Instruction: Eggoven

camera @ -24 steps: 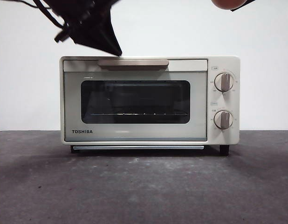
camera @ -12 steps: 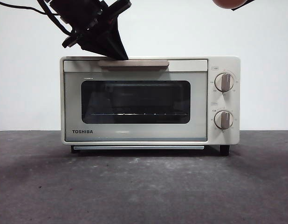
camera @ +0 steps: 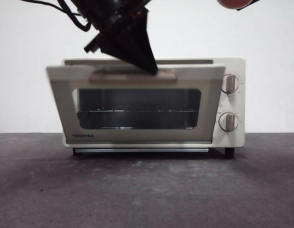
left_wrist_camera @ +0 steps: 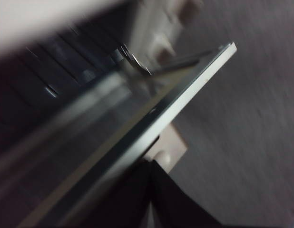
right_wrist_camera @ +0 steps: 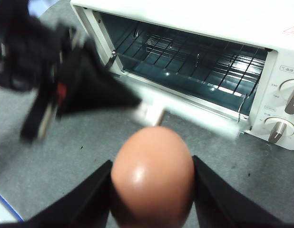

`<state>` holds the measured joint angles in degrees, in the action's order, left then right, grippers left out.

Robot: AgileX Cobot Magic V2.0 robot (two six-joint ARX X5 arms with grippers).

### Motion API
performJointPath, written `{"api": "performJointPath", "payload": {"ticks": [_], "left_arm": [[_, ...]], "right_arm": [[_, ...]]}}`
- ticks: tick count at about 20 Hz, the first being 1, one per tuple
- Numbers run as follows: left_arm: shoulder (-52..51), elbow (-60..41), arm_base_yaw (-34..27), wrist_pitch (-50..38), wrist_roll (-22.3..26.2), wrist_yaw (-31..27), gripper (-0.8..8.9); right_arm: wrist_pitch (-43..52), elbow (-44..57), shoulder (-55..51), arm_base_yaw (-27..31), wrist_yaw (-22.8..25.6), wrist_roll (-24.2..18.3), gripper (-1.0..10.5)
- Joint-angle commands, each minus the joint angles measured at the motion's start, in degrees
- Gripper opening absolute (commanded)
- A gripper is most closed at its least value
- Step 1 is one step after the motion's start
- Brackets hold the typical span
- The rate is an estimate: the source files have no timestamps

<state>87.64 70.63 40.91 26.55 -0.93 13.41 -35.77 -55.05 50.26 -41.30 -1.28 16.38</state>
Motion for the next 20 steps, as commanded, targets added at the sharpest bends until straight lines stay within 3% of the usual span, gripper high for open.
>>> {"api": "performJointPath", "payload": {"ticks": [1, 11, 15, 20], "left_arm": [[1.9, 0.0, 2.0, 1.7, 0.1, -1.0, 0.07], [-1.7, 0.0, 7.2, 8.6, -2.4, -2.6, 0.07], [-10.9, 0.0, 5.5, 9.7, -3.3, -6.3, 0.07], [-26.3, -0.5, -0.7, 15.6, -3.7, -6.4, 0.07]], "right_arm": [[0.7, -0.9, 0.1, -0.4, 0.3, -0.7, 0.0], [2.4, -0.9, 1.5, -0.4, 3.0, -0.7, 0.0], [4.3, -0.9, 6.1, 1.0, 2.6, -0.7, 0.0], [11.1, -0.9, 16.3, 4.3, -2.2, -0.7, 0.0]]}}
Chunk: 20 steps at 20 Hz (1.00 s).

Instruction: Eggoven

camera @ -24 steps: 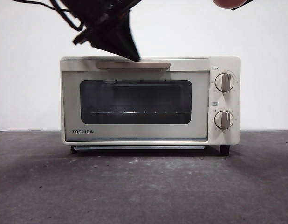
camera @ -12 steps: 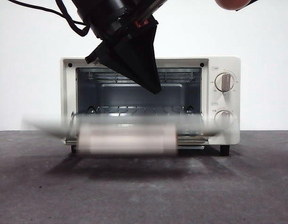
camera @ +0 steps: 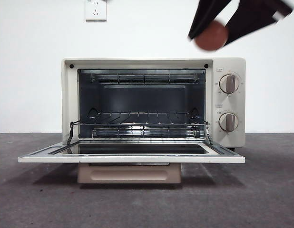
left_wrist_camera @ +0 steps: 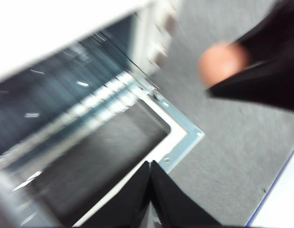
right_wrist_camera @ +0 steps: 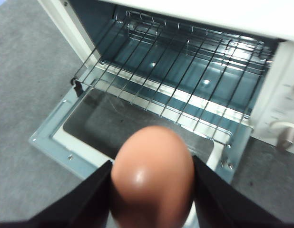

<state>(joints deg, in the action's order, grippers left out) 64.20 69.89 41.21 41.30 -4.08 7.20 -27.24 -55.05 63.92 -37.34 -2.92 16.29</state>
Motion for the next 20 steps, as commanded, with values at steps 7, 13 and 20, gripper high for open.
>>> {"api": "performJointPath", "payload": {"ticks": [7, 13, 20], "left_arm": [[-23.8, -10.5, -12.1, 4.4, -3.1, -0.1, 0.06], [-30.5, -16.8, -14.0, 5.8, -4.9, -0.1, 0.06], [-32.4, -20.3, -14.0, 5.7, -7.2, 2.0, 0.06]], "right_arm": [[15.3, -0.9, 17.8, 3.4, -2.0, -0.4, 0.0], [21.4, -0.9, 23.4, 4.2, -2.0, -0.3, 0.0], [25.7, -0.9, 26.7, 5.1, -1.4, -0.4, 0.0]]}}
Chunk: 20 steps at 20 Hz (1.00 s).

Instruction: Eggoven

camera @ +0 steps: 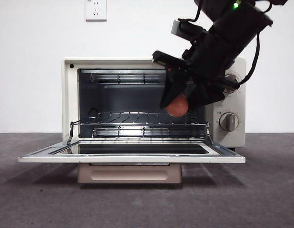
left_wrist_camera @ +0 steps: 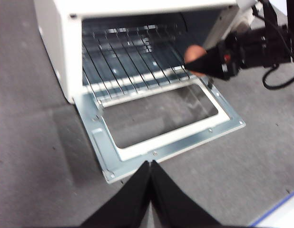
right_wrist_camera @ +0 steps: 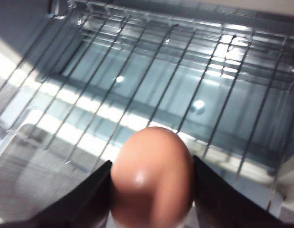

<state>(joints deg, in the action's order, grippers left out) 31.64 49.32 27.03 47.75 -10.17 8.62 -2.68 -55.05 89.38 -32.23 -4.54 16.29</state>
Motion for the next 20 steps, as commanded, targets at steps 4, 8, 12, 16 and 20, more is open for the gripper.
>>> {"api": "performJointPath", "payload": {"ticks": [4, 8, 12, 16, 20], "left_arm": [[0.2, 0.2, 0.2, -0.8, -1.3, 0.5, 0.06], [0.2, 0.2, 0.2, -0.9, -1.3, 0.5, 0.06], [0.2, 0.2, 0.2, -0.9, -1.3, 0.5, 0.06], [0.2, 0.2, 0.2, -1.0, -1.3, 0.5, 0.06], [0.2, 0.2, 0.2, -1.0, -1.3, 0.5, 0.06]], "right_arm": [[3.1, -0.9, 2.8, 0.8, 0.4, -0.4, 0.0], [3.4, -0.9, 4.0, 0.9, 0.0, -0.3, 0.0], [3.5, -0.9, 4.3, 0.7, -1.4, -0.3, 0.0], [3.4, -0.9, 4.3, 0.7, -1.4, -0.2, 1.5], [3.4, -0.9, 4.2, 0.7, -1.4, 0.8, 2.7]]}}
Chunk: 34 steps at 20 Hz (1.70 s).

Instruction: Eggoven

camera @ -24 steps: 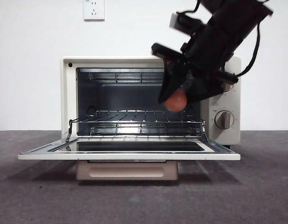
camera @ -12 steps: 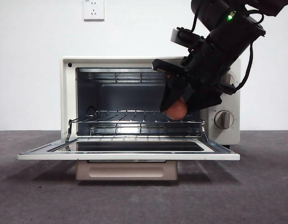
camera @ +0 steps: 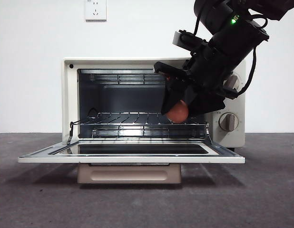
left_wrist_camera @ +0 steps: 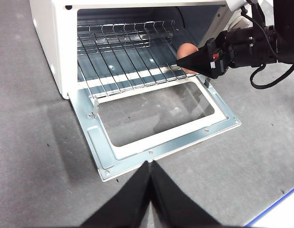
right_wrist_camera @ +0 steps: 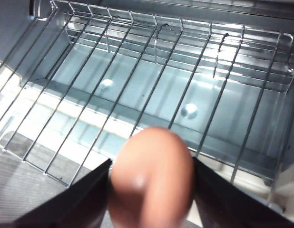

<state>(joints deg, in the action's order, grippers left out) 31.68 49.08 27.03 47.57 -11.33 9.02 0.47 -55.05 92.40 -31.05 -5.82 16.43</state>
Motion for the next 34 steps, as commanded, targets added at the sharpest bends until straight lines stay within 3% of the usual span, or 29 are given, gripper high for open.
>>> {"api": "performJointPath", "payload": {"ticks": [1, 16, 20, 25, 30, 34], "left_arm": [[0.1, 0.5, 0.2, -0.8, -0.2, 0.2, 0.06], [0.6, 0.5, 0.2, -0.9, -0.1, 0.2, 0.06], [2.0, 0.5, 0.2, -1.5, -0.1, 0.1, 0.06], [7.7, -0.4, -0.9, -8.3, -0.1, 0.1, 0.06], [15.2, -8.2, -6.0, -21.8, -4.4, 9.2, 0.06], [22.0, -13.9, -13.0, -28.0, -4.8, 14.3, 0.06]], "right_arm": [[0.3, -0.9, 1.2, -0.4, -0.1, 0.7, 2.7], [-1.7, -1.0, -4.6, -0.4, -0.1, 0.7, 3.0], [-6.8, -1.0, -10.2, -1.6, -0.2, 0.8, 3.0], [-13.7, -1.0, -22.8, -4.2, -0.2, 0.4, 3.0], [-24.1, -1.0, -37.1, -4.9, -0.1, -1.5, 3.0], [-32.3, -1.0, -46.1, -4.8, 1.5, -2.5, 3.0]]}}
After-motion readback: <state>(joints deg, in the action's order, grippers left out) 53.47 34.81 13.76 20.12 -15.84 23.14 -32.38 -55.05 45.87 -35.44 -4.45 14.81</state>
